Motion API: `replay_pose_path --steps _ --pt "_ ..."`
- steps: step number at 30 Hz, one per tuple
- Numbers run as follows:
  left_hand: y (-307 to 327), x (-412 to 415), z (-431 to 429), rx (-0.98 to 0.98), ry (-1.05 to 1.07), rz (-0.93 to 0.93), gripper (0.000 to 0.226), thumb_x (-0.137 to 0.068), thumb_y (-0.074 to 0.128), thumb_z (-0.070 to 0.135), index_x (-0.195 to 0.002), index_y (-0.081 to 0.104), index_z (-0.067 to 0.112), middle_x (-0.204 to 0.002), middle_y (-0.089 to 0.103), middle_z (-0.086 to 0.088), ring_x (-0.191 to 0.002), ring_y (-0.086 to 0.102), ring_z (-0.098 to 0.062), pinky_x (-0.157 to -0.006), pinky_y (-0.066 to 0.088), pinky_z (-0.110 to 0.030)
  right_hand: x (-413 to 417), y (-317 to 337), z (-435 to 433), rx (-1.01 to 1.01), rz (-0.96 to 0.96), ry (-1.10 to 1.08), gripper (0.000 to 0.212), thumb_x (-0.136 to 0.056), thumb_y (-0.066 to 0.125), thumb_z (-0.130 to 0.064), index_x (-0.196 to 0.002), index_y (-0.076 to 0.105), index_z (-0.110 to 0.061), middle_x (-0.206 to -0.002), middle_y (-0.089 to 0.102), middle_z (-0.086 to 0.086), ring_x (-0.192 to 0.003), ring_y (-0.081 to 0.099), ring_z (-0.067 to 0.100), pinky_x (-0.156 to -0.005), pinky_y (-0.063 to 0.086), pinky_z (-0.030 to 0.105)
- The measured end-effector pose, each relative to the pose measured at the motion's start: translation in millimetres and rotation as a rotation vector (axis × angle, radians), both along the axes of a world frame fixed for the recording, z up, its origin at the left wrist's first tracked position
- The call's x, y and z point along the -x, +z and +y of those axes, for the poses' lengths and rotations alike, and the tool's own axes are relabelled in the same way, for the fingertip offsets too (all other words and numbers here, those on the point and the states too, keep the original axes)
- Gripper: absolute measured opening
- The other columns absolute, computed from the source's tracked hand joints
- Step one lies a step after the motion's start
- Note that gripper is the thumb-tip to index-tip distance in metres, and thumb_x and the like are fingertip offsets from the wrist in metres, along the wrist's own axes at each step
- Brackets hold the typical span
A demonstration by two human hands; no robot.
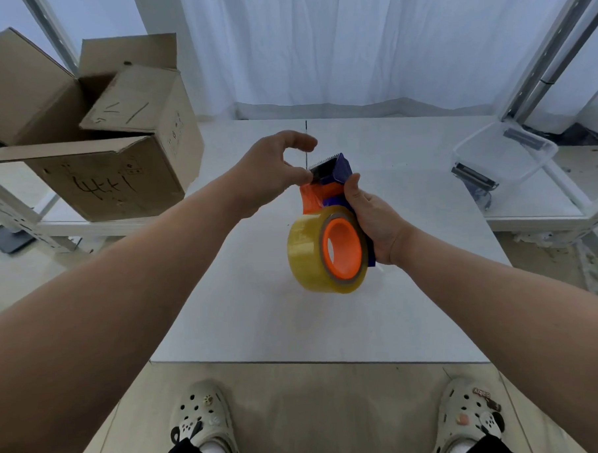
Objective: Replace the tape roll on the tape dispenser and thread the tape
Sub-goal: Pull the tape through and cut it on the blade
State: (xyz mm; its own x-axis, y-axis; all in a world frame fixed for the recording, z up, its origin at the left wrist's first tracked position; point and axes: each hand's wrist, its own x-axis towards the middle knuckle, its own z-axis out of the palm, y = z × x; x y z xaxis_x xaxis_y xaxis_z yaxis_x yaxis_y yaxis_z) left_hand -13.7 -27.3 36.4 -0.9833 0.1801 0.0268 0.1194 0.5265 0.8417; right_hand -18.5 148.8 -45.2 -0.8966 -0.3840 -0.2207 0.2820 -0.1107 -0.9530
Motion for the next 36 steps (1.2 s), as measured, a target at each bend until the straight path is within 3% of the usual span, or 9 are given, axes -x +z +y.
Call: replay_pose_path --steps 4,7,11,13,18,23,27,30,36 --pt "-4.9 1.3 -2.4 0.012 0.014 -0.07 0.047 -0.081 0.064 0.003 -0.124 0.053 0.018 -0.117 0.054 0.007 -0.09 0.055 -0.011 -0.079 0.041 -0.019 -2.8 2.2 1.1 -0.052 0.021 -0.018 0.072 -0.058 0.052 -0.07 -0.107 0.064 -0.018 -0.088 0.07 0.007 -0.076 0.068 0.023 -0.068 0.058 0.034" --pt "-7.3 2.5 -3.5 0.036 0.012 -0.092 0.047 -0.082 0.065 0.004 -0.125 0.052 0.016 -0.116 0.053 0.006 -0.081 0.057 -0.007 -0.069 0.041 -0.015 -4.5 3.0 2.2 -0.067 0.022 -0.026 0.063 -0.065 0.049 -0.064 -0.107 0.063 -0.019 -0.09 0.069 0.008 -0.077 0.067 0.024 -0.07 0.059 0.034" --pt "-10.0 3.0 -3.0 0.036 0.009 -0.063 0.047 -0.082 0.066 0.006 -0.125 0.052 0.018 -0.12 0.054 0.006 -0.096 0.056 -0.013 -0.083 0.042 -0.022 -4.5 4.1 3.1 -0.158 0.036 -0.015 0.053 -0.082 0.042 -0.061 -0.108 0.062 -0.019 -0.088 0.069 0.007 -0.076 0.067 0.022 -0.074 0.058 0.036" --pt "-11.0 1.3 -2.0 0.028 0.003 -0.035 0.046 -0.083 0.066 0.008 -0.126 0.051 0.017 -0.119 0.055 0.006 -0.096 0.058 -0.016 -0.081 0.043 -0.019 -4.8 5.4 4.1 -0.191 0.035 -0.003 0.051 -0.087 0.04 -0.058 -0.11 0.061 -0.018 -0.087 0.069 0.006 -0.076 0.067 0.022 -0.075 0.057 0.037" --pt "-10.9 -4.9 1.3 0.015 -0.007 0.064 0.045 -0.085 0.065 0.012 -0.127 0.05 0.019 -0.114 0.058 0.006 -0.09 0.063 -0.016 -0.068 0.049 -0.013 -5.5 9.3 6.3 -0.22 0.007 0.059 0.07 -0.063 0.046 -0.069 -0.112 0.061 -0.021 -0.092 0.07 0.007 -0.081 0.067 0.023 -0.075 0.057 0.036" --pt "-6.6 -10.9 1.8 -0.092 -0.039 0.138 0.039 -0.085 0.066 0.014 -0.121 0.053 0.025 -0.086 0.056 0.015 -0.074 0.059 -0.004 -0.07 0.05 -0.011 -6.8 12.7 5.0 -0.195 -0.064 0.166 0.09 -0.051 0.045 -0.077 -0.117 0.06 -0.018 -0.092 0.073 0.005 -0.078 0.072 0.018 -0.067 0.059 0.03" --pt "-4.0 -9.8 1.7 -0.173 -0.028 0.14 0.039 -0.084 0.067 0.014 -0.12 0.055 0.022 -0.079 0.059 0.016 -0.071 0.059 -0.003 -0.073 0.052 -0.02 -10.1 13.4 0.8 -0.115 -0.127 0.228 0.108 -0.039 0.057 -0.083 -0.126 0.056 -0.02 -0.114 0.07 0.012 -0.1 0.068 0.031 -0.076 0.059 0.037" --pt "-3.7 -7.9 1.1 -0.173 -0.041 0.127 0.04 -0.084 0.068 0.015 -0.121 0.055 0.022 -0.085 0.059 0.017 -0.074 0.058 -0.004 -0.074 0.052 -0.021 -10.7 15.4 0.2 -0.093 -0.146 0.246 0.117 -0.03 0.061 -0.085 -0.128 0.056 -0.021 -0.119 0.067 0.014 -0.1 0.068 0.031 -0.074 0.059 0.037" --pt "-4.2 -2.3 0.0 -0.228 0.009 0.098 0.041 -0.084 0.067 0.018 -0.123 0.055 0.022 -0.119 0.057 0.014 -0.086 0.06 -0.003 -0.078 0.05 -0.016 -8.1 16.8 -2.3 -0.036 -0.17 0.216 0.12 -0.028 0.064 -0.085 -0.13 0.055 -0.021 -0.127 0.063 0.016 -0.116 0.06 0.037 -0.094 0.052 0.047"
